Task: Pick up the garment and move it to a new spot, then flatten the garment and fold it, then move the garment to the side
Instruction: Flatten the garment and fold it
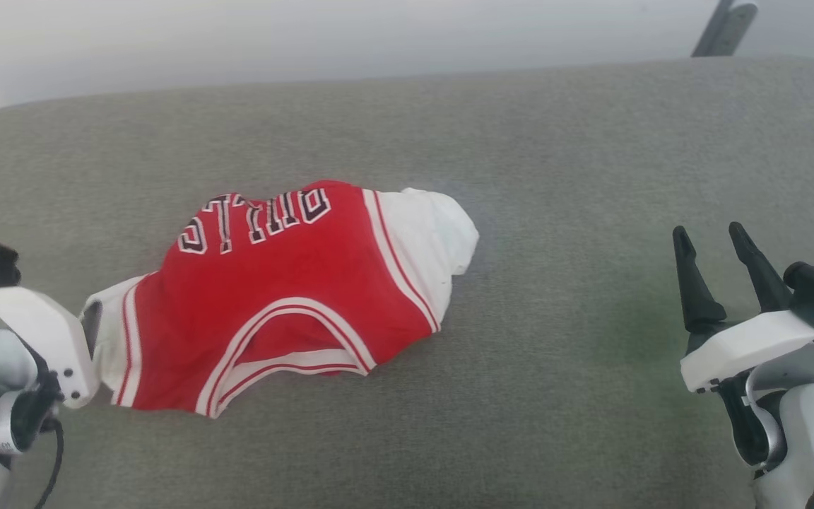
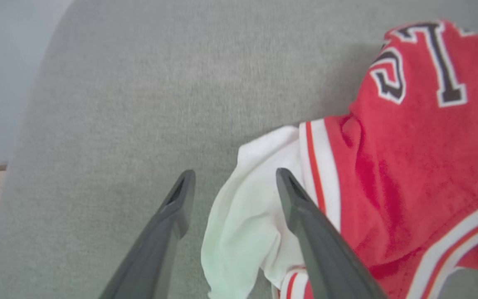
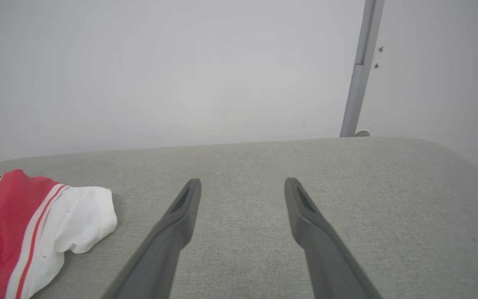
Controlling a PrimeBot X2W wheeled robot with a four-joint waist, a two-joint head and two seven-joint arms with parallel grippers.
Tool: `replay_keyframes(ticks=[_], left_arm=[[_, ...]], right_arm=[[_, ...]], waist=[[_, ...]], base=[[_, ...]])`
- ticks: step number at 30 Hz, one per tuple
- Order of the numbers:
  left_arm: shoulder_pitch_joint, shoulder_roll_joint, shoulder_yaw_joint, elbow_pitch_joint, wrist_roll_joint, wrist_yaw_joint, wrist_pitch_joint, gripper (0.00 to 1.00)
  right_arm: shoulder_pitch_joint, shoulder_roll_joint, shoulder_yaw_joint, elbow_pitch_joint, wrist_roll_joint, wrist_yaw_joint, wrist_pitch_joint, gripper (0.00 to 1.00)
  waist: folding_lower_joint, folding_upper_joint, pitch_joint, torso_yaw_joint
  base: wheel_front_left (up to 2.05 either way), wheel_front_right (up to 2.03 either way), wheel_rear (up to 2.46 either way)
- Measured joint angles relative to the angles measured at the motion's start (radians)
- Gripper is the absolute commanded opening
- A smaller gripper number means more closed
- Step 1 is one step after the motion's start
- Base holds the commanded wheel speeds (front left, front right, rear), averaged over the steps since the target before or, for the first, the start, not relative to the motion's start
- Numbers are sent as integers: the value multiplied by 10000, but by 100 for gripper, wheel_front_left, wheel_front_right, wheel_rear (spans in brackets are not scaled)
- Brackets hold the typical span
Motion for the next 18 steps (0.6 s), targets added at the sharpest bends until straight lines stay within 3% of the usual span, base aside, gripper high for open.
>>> replay_keyframes(ticks=[8, 18], left_arm=[[525, -263, 464, -1490, 130, 297, -1912, 100], [1852, -1486, 1172, -2608, 127, 324, -5618, 100]], right_arm=[[-224, -213, 347, -69, 61, 0, 364, 100], [-1267, -635, 1534, 566, 662, 0, 1772, 100]], waist=[[0, 0, -240, 690], [0, 0, -332, 1944]], base=[[0, 0, 0], [0, 0, 0]])
